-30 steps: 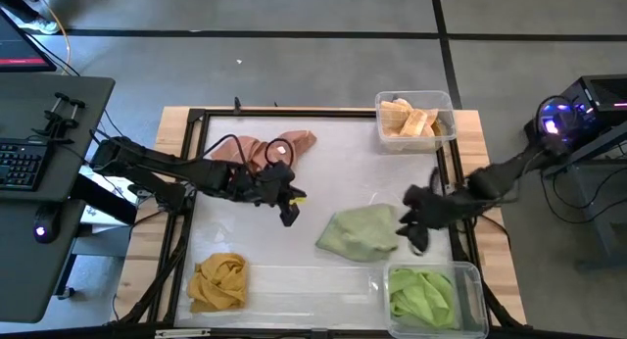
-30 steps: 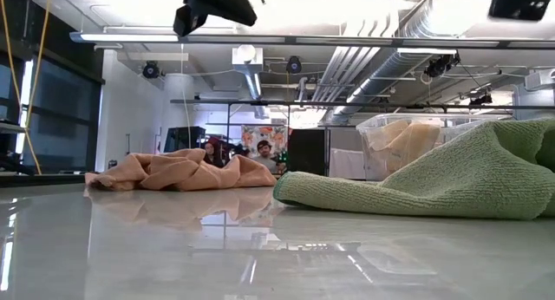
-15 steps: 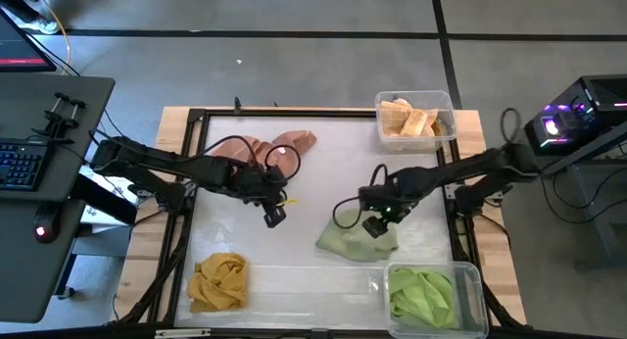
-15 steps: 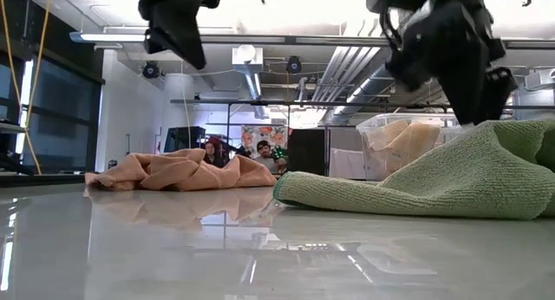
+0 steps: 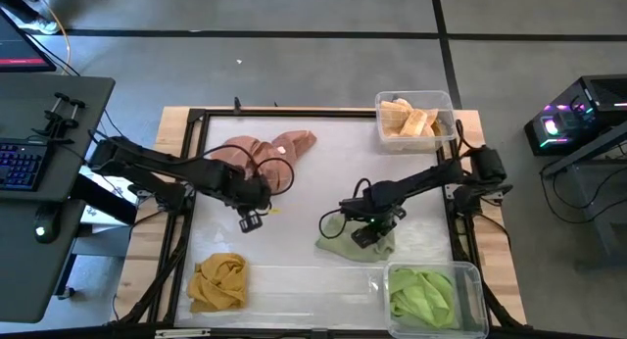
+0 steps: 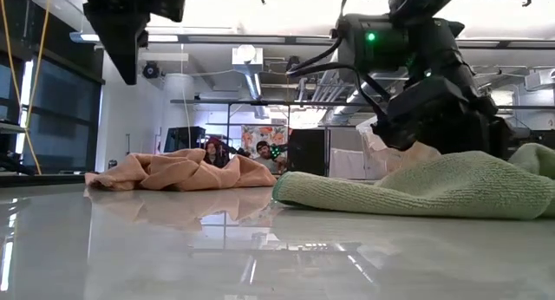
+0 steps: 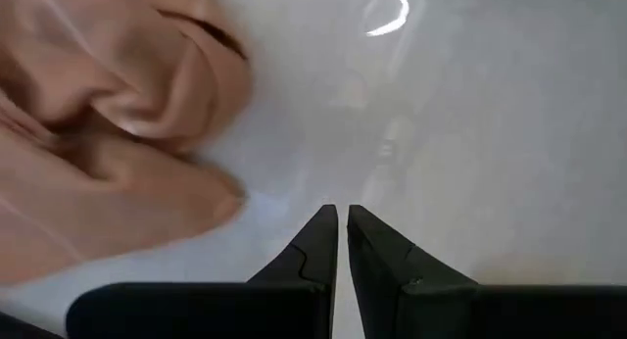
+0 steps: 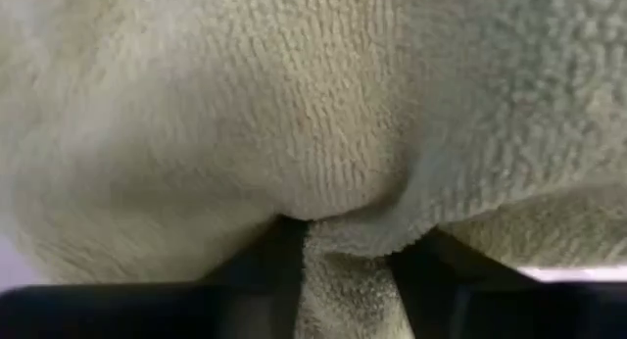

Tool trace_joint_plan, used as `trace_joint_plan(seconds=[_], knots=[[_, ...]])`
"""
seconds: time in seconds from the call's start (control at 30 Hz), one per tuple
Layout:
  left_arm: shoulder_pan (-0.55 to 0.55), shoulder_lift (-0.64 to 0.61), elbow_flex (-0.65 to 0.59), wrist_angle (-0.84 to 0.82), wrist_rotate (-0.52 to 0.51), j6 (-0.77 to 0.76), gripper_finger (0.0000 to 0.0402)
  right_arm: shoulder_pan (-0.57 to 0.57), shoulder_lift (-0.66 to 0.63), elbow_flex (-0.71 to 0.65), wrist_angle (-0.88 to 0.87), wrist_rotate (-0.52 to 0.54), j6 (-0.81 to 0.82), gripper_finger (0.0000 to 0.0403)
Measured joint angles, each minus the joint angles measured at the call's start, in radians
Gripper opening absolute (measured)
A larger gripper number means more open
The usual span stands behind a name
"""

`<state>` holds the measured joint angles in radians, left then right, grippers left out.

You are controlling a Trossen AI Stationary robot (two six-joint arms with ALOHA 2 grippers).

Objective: Sort towels by color in basket
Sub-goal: Put the green towel into the bottom transparent bin

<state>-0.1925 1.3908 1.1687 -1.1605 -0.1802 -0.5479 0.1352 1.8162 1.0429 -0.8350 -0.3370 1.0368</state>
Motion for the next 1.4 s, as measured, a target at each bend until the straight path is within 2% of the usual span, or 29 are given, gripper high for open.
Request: trace_joint_plan(seconds=[0.13, 0.2, 0.33, 0.5, 0.63, 0.73, 0.9, 1.07, 1.17, 1.3, 1.4], knots=[[-0.001, -0.027, 0.0, 0.009, -0.094, 0.067, 0.0016, 0.007, 0.001, 0.005, 0.022, 0.056, 0.077, 0.0049], [0.0, -0.04, 0.0, 0.01, -0.113, 0.107, 0.0016, 0.022, -0.022, 0.03, 0.01, 0.126, 0.115, 0.0016], [-0.001, -0.078, 0.0, 0.012, -0.122, 0.16, 0.0016, 0.08, -0.129, 0.141, -0.096, 0.316, 0.192, 0.0024], [-0.001, -0.117, 0.0, 0.022, -0.194, 0.154, 0.0016, 0.164, -0.244, 0.335, -0.263, 0.469, 0.245, 0.0009], [-0.001, -0.135, 0.0, 0.096, -0.199, 0.151, 0.0016, 0.216, -0.273, 0.528, -0.458, 0.572, 0.272, 0.0011], [-0.001, -0.135, 0.0, 0.156, -0.198, 0.203, 0.0016, 0.247, -0.27, 0.656, -0.566, 0.614, 0.292, 0.001], [-0.001, -0.135, 0.0, 0.18, -0.188, 0.208, 0.0016, 0.29, -0.27, 0.834, -0.639, 0.662, 0.292, 0.0005], [-0.006, -0.135, 0.0, 0.18, -0.158, 0.199, 0.0016, 0.351, -0.27, 0.996, -0.654, 0.635, 0.249, 0.0006], [-0.006, -0.135, 0.0, 0.18, -0.157, 0.211, 0.0016, 0.402, -0.27, 1.085, -0.654, 0.528, 0.276, 0.0005], [-0.006, -0.135, 0.0, 0.179, -0.157, 0.22, 0.0016, 0.495, -0.271, 1.174, -0.661, 0.343, 0.521, 0.0005], [-0.006, -0.135, 0.0, 0.18, -0.157, 0.22, 0.0016, 0.585, -0.271, 1.208, -0.737, 0.321, 0.719, 0.0005]])
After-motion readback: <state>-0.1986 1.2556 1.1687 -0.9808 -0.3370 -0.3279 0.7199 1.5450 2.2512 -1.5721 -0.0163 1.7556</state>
